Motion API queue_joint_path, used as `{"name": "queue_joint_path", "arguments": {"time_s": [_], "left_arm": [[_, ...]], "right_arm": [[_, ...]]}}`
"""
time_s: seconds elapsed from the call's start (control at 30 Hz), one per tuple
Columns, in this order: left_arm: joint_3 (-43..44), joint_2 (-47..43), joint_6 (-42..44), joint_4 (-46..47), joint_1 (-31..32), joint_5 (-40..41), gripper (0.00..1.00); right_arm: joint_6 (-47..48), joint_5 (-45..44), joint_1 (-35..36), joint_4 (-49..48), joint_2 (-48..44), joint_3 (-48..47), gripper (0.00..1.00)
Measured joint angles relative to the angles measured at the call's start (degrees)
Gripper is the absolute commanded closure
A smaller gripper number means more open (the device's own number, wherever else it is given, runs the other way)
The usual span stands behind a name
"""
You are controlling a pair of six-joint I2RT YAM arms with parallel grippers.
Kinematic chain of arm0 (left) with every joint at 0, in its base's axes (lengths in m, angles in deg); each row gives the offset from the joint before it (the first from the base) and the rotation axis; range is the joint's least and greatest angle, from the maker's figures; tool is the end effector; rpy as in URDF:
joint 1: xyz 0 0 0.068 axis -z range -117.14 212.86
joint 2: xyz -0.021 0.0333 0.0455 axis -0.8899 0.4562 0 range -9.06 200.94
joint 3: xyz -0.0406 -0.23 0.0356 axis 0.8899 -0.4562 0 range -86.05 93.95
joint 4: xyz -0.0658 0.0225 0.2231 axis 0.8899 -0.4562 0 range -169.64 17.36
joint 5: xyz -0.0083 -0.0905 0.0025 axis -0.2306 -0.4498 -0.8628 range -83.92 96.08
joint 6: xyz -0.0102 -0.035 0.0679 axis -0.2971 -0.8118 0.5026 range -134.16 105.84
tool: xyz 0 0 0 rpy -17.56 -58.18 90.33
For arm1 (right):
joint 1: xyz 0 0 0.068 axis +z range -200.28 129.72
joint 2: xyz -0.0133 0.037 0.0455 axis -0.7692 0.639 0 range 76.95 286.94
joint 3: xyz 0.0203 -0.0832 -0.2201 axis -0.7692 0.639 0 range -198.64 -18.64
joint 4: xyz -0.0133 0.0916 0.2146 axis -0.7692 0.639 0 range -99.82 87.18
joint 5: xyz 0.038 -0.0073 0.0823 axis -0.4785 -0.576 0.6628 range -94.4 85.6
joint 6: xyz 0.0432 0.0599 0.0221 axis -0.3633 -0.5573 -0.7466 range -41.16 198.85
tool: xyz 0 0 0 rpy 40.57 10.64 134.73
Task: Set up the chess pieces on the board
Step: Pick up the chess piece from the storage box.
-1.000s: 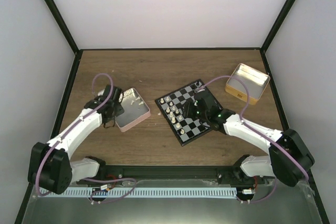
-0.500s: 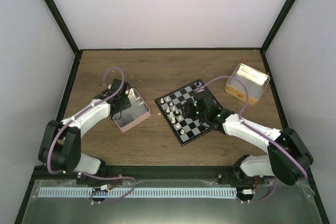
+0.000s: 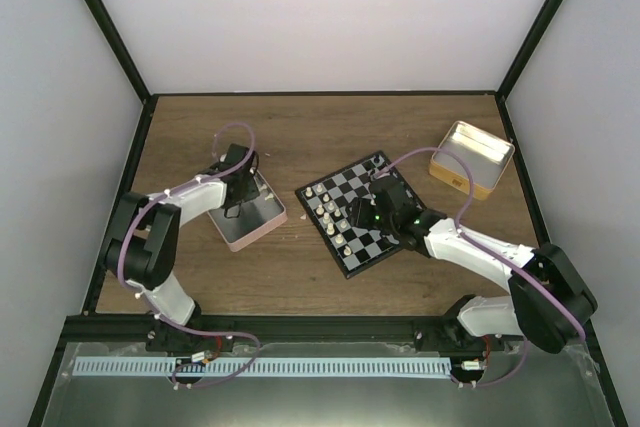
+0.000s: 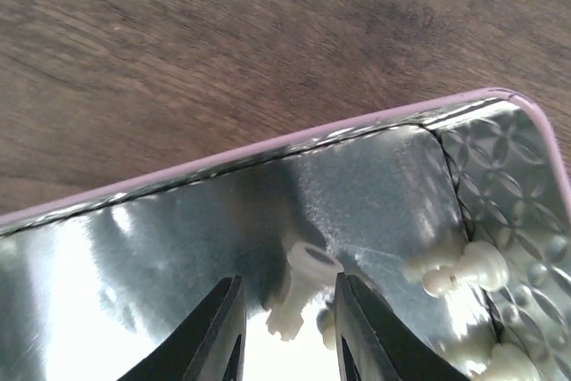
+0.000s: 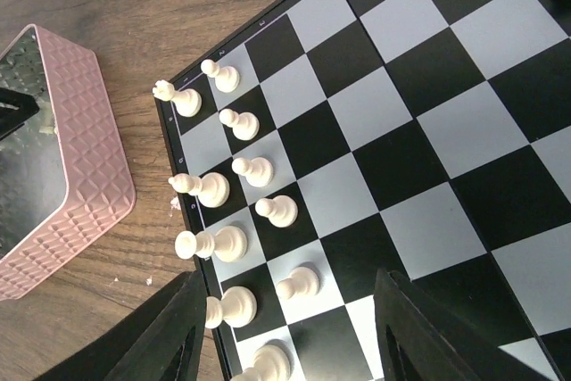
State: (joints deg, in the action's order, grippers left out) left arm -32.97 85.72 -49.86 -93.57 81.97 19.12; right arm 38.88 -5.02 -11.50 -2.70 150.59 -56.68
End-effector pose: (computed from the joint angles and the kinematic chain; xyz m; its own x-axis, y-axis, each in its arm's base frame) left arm 0.2910 -0.0851 0.1179 -0.8103 -0.3209 -0.4903 -0.3102 0.9448 -0.1057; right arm 0.2100 0.1678 0.1592 -0.8036 0.1781 -0.5678 -0.1356 0.8743 0.4661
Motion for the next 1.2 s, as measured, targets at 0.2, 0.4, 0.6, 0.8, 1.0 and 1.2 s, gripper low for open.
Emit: {"name": "queue_joint_path", "arguments": {"time_s": [0.2, 0.4, 0.6, 0.8, 1.0, 1.2], "left_arm": [[0.9, 4.5, 1.9, 1.3, -0.1, -1.0, 0.7], [2.3, 6.0, 3.1, 2.4, -0.1, -1.6, 0.71], [2.8, 6.3, 3.6, 2.4, -0.3, -1.6, 0.7], [2.9, 6.5, 4.2, 2.3, -0.5, -1.6, 0.81], [3.1, 6.7, 4.5, 2.4, -0.6, -1.6, 0.87], [2.2, 4.4, 3.0, 2.4, -0.7, -3.1, 0.87]], "right_arm": [[0.0, 0.0, 0.0, 0.1, 0.0, 0.1, 0.47], [-0.2, 0.0, 0.0, 0.2, -0.1, 0.3, 0.47], [-0.2, 0.0, 0.0, 0.2, -0.2, 0.3, 0.47], [-0.2, 0.0, 0.0, 0.2, -0.4, 0.3, 0.47], [-0.4, 0.0, 0.0, 0.2, -0.5, 0.3, 0.47], [0.8, 1.2, 0.0, -0.3, -0.8, 0.4, 0.47]]}}
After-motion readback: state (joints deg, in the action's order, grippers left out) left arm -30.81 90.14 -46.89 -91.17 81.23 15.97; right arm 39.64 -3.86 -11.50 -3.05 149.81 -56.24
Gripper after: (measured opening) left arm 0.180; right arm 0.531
